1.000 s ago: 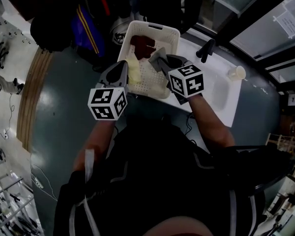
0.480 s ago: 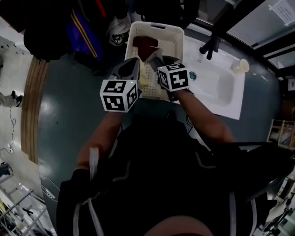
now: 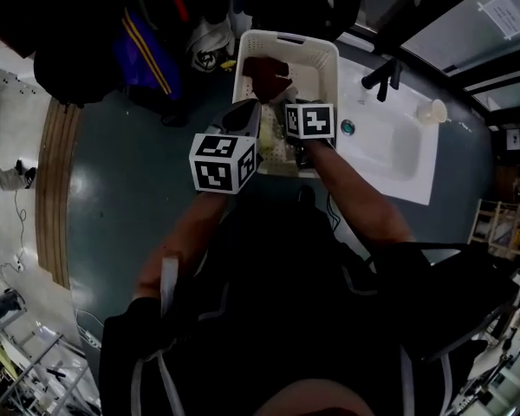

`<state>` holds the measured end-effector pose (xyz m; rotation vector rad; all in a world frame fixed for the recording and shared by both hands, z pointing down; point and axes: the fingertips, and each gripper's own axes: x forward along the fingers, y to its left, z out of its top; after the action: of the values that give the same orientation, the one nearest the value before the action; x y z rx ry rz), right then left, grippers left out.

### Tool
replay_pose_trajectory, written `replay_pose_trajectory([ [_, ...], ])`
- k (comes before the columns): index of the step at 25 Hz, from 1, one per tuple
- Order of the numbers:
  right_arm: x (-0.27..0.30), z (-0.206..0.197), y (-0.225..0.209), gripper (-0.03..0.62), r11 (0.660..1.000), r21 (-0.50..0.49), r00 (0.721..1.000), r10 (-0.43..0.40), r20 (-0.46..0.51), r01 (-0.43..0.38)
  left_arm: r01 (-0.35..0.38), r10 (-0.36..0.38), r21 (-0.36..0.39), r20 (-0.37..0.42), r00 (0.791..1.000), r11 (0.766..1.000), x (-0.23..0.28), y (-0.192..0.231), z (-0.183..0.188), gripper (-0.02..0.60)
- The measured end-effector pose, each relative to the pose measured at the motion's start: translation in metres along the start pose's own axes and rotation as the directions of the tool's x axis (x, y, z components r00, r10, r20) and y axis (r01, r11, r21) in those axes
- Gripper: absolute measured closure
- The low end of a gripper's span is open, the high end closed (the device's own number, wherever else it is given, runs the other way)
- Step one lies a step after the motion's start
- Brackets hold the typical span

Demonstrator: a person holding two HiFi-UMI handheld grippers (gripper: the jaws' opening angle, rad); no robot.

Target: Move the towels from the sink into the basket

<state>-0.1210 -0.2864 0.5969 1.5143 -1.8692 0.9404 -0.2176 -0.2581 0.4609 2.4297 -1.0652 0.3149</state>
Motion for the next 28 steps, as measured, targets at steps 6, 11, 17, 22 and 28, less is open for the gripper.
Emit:
replay_pose_trajectory([
  [6,0.030,-0.022,-0.008,0.542,0.999,0.020,0.995,-0.028,-0.092,0.030,0.011,-0.011,-0.008,-0.009,1.000,1.000,-0.005,0.004,-0.001,0.579],
  [11,0.042,-0.033,-0.016,0.540,0.998,-0.012,0.988,-0.066,-0.137,0.065,0.001,-0.001,-0.029,-0.004,1.000,1.000,-0.009,0.009,-0.002,0.578],
  [17,0.050,-0.038,-0.015,0.520,0.998,-0.020,0.989,-0.057,-0.138,0.055,0.002,-0.002,-0.029,-0.013,1.000,1.000,-0.012,0.010,-0.005,0.579],
  [22,0.047,-0.040,-0.016,0.444,0.998,-0.028,0.987,-0.066,-0.147,0.062,-0.004,0.003,-0.027,-0.012,1.000,1.000,-0.013,0.012,-0.006,0.578],
  [28,0.032,-0.022,-0.011,0.410,0.996,-0.064,0.993,-0.071,-0.089,0.066,-0.002,0.002,-0.020,-0.007,1.000,1.000,-0.018,0.008,-0.005,0.578],
])
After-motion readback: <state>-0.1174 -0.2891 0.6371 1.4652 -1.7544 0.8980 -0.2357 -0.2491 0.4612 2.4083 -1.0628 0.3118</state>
